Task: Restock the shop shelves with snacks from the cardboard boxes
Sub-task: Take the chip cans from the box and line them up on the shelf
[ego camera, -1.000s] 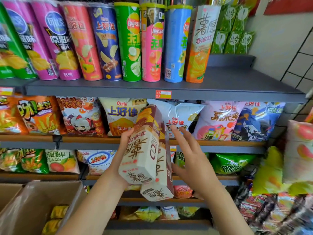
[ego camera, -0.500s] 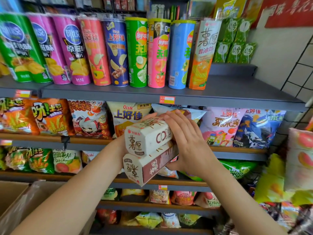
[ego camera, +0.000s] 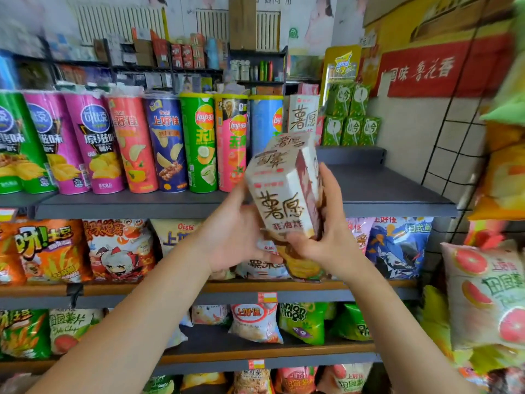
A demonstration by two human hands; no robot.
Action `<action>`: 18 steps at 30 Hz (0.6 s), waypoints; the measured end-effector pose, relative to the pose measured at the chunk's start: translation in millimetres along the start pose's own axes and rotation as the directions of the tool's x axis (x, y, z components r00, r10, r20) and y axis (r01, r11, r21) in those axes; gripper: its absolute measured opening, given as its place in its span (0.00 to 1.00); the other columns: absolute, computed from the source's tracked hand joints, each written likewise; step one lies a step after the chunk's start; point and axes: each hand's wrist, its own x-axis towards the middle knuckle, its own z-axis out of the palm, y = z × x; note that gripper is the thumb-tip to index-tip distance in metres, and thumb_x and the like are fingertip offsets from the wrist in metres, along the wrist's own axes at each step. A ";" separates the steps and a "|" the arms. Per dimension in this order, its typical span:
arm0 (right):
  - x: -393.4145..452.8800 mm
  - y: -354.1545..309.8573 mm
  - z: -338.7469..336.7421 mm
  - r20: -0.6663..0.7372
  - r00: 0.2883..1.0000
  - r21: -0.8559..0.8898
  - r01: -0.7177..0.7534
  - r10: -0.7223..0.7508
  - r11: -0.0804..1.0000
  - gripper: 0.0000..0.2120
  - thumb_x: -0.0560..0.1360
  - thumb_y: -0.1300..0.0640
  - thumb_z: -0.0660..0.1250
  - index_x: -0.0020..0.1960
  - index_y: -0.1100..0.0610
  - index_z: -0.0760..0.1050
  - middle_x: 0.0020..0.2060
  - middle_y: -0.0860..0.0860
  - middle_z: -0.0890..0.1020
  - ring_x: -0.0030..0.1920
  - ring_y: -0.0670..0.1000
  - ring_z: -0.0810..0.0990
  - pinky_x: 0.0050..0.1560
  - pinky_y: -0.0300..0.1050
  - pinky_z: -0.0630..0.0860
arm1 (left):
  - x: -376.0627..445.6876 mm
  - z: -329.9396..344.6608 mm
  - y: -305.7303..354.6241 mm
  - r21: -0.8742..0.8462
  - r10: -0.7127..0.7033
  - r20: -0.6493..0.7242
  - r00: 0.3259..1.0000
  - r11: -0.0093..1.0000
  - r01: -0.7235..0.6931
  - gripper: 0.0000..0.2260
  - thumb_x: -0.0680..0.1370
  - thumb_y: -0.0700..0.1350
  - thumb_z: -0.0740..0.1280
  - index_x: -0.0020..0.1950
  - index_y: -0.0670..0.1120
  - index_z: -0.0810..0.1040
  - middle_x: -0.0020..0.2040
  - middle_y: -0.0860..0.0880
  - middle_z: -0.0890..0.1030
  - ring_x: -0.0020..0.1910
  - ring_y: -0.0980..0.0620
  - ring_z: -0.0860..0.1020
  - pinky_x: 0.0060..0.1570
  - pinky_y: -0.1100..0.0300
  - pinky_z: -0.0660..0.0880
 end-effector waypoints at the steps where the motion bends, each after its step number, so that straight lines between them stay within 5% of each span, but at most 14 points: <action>1: 8.5 -1.5 -9.0 -0.032 0.999 0.059 -0.016 0.018 0.998 0.52 0.66 0.45 0.75 0.80 0.46 0.47 0.74 0.51 0.65 0.73 0.49 0.68 0.70 0.54 0.71 | 6.4 9.3 9.6 0.093 0.048 0.021 0.999 0.994 -0.049 0.35 0.73 0.74 0.47 0.70 0.57 0.74 0.69 0.46 0.78 0.65 0.43 0.76 0.58 0.42 0.72; 4: 33.0 -1.3 -31.2 -0.134 0.989 0.203 -0.029 0.057 0.979 0.49 0.66 0.47 0.72 0.80 0.52 0.50 0.71 0.54 0.72 0.68 0.49 0.75 0.66 0.51 0.76 | 37.1 35.9 20.6 0.279 0.126 -0.028 0.992 0.954 -0.113 0.36 0.68 0.79 0.52 0.70 0.64 0.71 0.68 0.55 0.78 0.67 0.54 0.75 0.66 0.47 0.68; 7: 55.2 6.1 -49.0 -0.216 0.971 0.291 -0.036 0.102 0.956 0.47 0.67 0.48 0.71 0.79 0.56 0.52 0.65 0.51 0.78 0.64 0.47 0.79 0.62 0.48 0.78 | 78.6 67.8 23.3 0.341 0.285 -0.087 0.954 0.909 -0.241 0.29 0.76 0.72 0.57 0.74 0.62 0.67 0.72 0.57 0.73 0.73 0.54 0.70 0.70 0.49 0.67; 9: 65.9 11.7 -60.2 -0.261 0.959 0.306 -0.024 0.109 0.952 0.45 0.68 0.49 0.70 0.79 0.56 0.54 0.66 0.50 0.78 0.64 0.46 0.79 0.59 0.42 0.78 | 105.6 85.6 24.3 0.309 0.389 -0.171 0.905 0.894 -0.326 0.19 0.82 0.61 0.56 0.72 0.60 0.69 0.67 0.55 0.76 0.72 0.52 0.71 0.67 0.55 0.70; 13: 80.4 25.5 -83.1 -0.301 0.945 0.334 -0.022 0.129 0.942 0.42 0.72 0.50 0.70 0.80 0.53 0.53 0.70 0.50 0.75 0.66 0.45 0.77 0.63 0.42 0.76 | 126.1 112.4 29.9 0.328 0.490 -0.158 0.857 0.845 -0.423 0.06 0.83 0.60 0.55 0.56 0.71 0.70 0.63 0.61 0.75 0.69 0.56 0.72 0.73 0.49 0.67; 18: 97.8 57.5 -110.6 -0.207 0.966 0.236 -0.102 0.153 0.966 0.39 0.75 0.48 0.70 0.80 0.50 0.54 0.69 0.47 0.76 0.67 0.46 0.77 0.66 0.48 0.75 | 165.7 108.5 25.7 0.364 0.466 -0.147 0.873 0.846 -0.390 0.19 0.82 0.64 0.52 0.71 0.64 0.65 0.69 0.58 0.72 0.70 0.57 0.70 0.74 0.48 0.65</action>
